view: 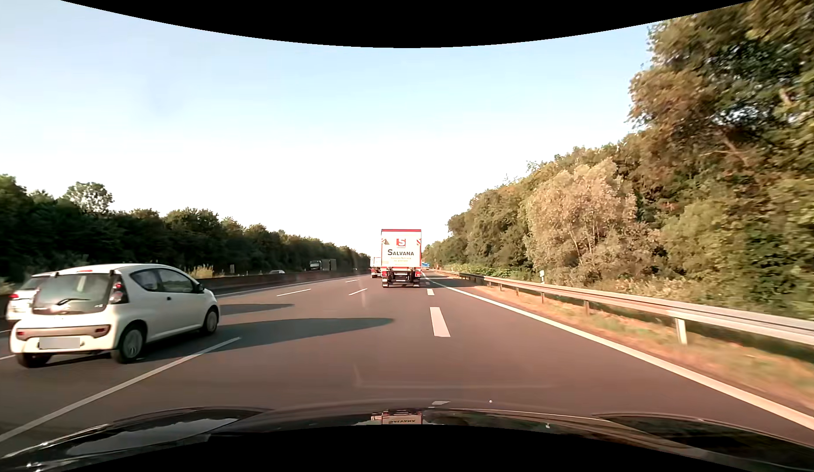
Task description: Follow the waypoints while adhering to traffic rules and regulations
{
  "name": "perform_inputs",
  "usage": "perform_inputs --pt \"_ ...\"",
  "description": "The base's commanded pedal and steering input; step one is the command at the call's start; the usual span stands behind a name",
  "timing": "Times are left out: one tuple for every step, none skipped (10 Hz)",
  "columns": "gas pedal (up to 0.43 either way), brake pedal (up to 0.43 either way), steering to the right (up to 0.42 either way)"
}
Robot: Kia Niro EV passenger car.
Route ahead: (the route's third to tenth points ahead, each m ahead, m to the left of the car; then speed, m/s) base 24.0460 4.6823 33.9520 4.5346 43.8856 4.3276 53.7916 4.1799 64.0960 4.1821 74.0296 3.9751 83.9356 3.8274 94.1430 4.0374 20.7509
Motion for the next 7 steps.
perform_inputs --pt "0.248 0.000 -0.001" --pt "0.248 0.000 -0.001" --pt "0.240 0.000 -0.001" --pt "0.228 0.000 -0.001" --pt "0.228 0.000 -0.001" --pt "0.228 0.000 -0.001" --pt "0.228 0.000 -0.001"
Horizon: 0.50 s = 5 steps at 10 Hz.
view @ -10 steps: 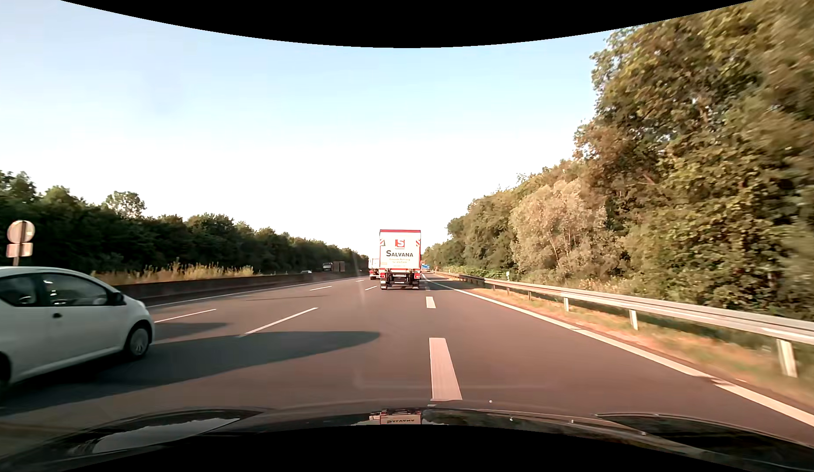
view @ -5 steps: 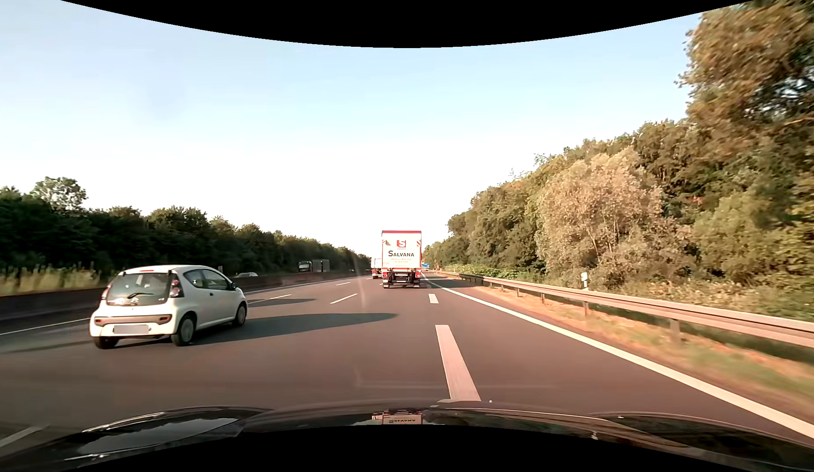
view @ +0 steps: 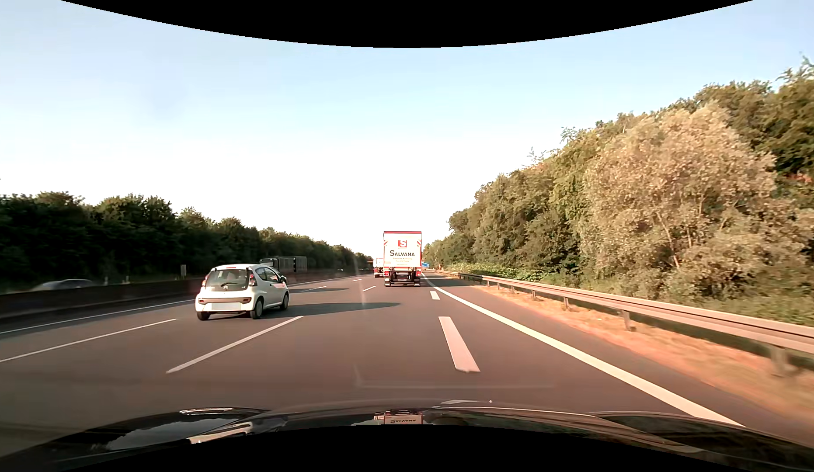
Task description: Follow the waypoints while adhering to traffic rules and regulations
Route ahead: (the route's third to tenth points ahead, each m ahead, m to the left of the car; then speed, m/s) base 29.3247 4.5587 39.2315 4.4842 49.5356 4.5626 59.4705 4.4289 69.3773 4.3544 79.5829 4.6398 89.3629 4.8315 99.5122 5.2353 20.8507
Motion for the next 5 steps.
perform_inputs --pt "0.228 0.000 -0.001" --pt "0.228 0.000 0.000" --pt "0.228 0.000 0.000" --pt "0.228 0.000 0.000" --pt "0.228 0.000 -0.004"
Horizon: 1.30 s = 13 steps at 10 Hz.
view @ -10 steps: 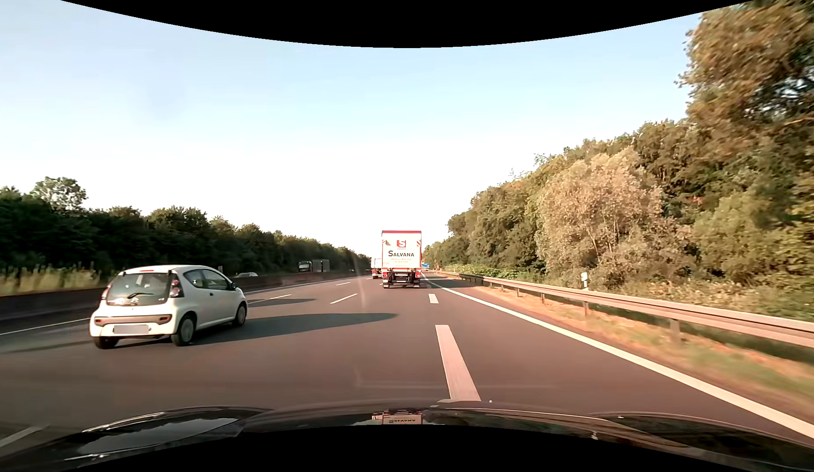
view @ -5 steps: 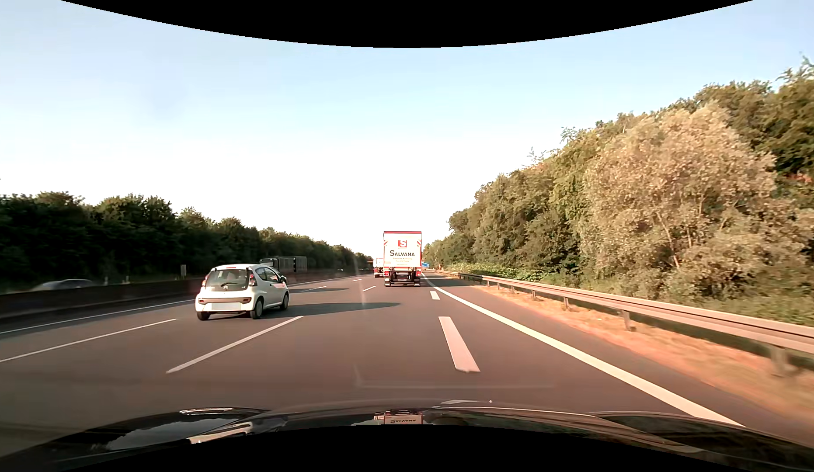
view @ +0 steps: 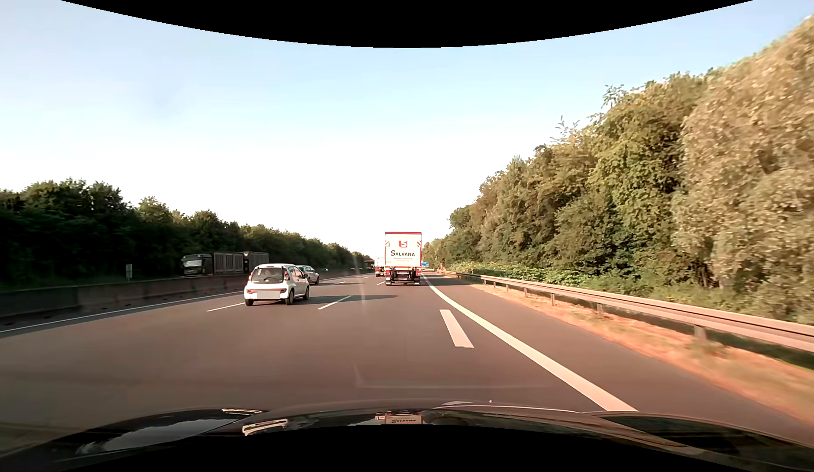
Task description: Follow the waypoints while adhering to traffic rules and regulations
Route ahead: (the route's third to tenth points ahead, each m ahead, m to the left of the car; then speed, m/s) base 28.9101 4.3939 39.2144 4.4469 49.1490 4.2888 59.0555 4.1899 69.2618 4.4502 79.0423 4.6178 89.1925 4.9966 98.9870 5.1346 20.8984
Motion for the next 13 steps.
perform_inputs --pt "0.228 0.000 -0.004" --pt "0.228 0.000 -0.004" --pt "0.228 0.000 -0.004" --pt "0.228 0.000 -0.004" --pt "0.228 0.000 -0.005" --pt "0.228 0.000 -0.005" --pt "0.228 0.000 -0.005" --pt "0.228 0.000 -0.004" --pt "0.228 0.000 -0.004" --pt "0.228 0.000 -0.004" --pt "0.228 0.000 -0.003" --pt "0.228 0.000 -0.002" --pt "0.228 0.000 -0.002"
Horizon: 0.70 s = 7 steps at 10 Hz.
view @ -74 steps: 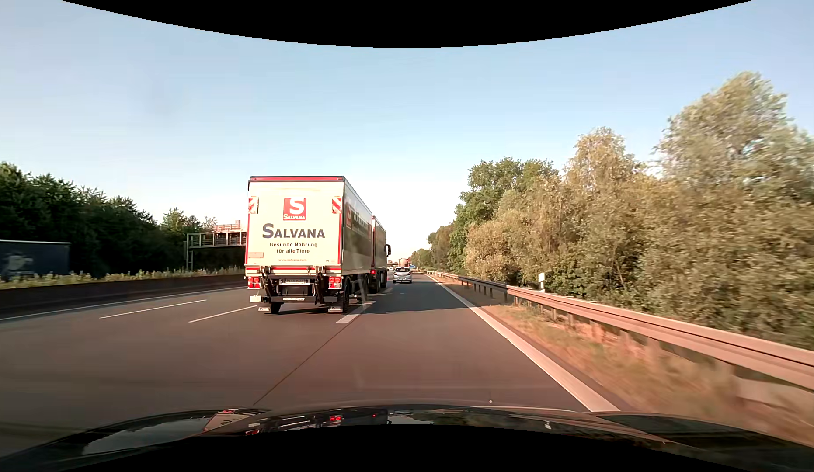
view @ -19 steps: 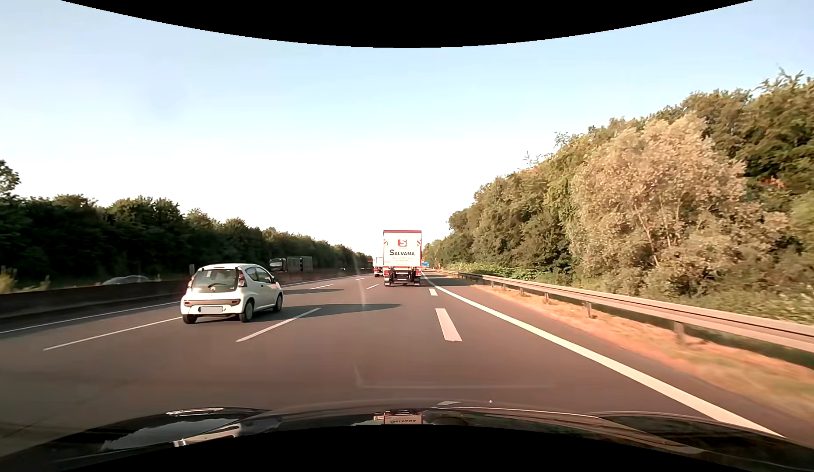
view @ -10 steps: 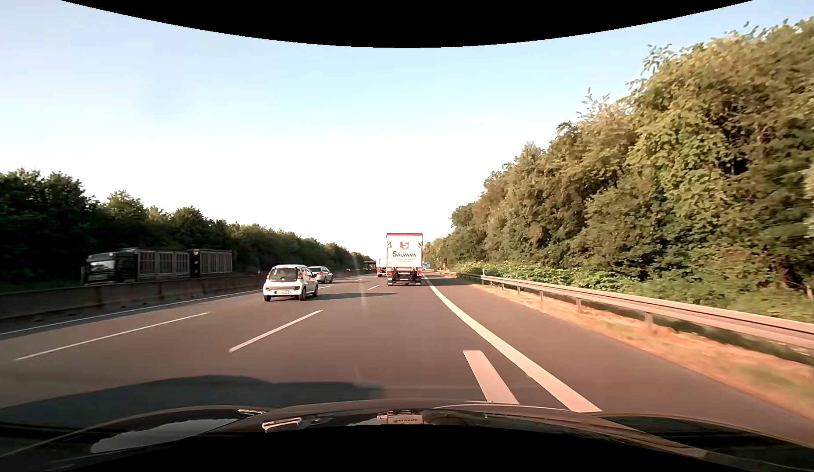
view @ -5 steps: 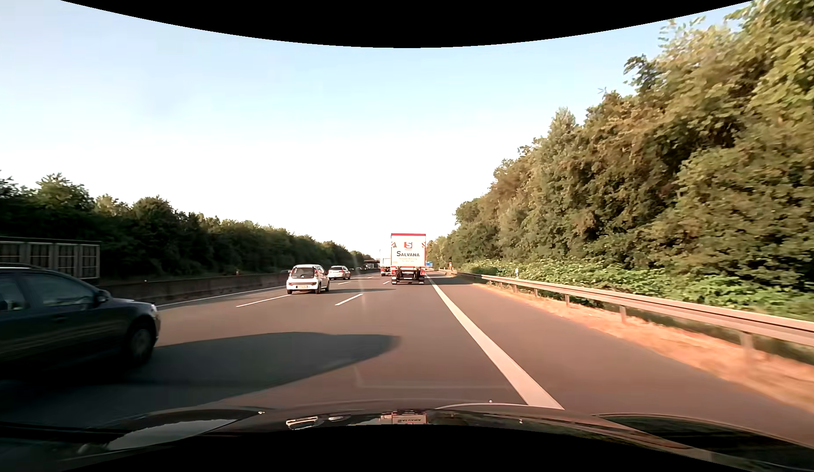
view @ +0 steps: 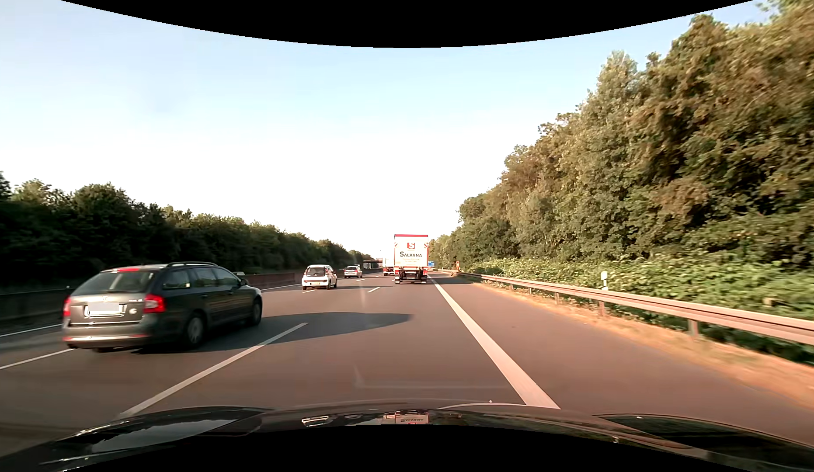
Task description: Follow the waypoints while adhering to traffic rules and regulations
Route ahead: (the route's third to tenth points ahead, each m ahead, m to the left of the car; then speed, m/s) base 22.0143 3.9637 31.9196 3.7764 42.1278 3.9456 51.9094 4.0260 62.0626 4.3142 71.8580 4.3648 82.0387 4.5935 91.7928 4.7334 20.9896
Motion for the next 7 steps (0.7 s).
perform_inputs --pt "0.228 0.000 -0.003" --pt "0.228 0.000 -0.002" --pt "0.228 0.000 -0.002" --pt "0.228 0.000 -0.002" --pt "0.228 0.000 -0.002" --pt "0.228 0.000 -0.003" --pt "0.228 0.000 -0.002"
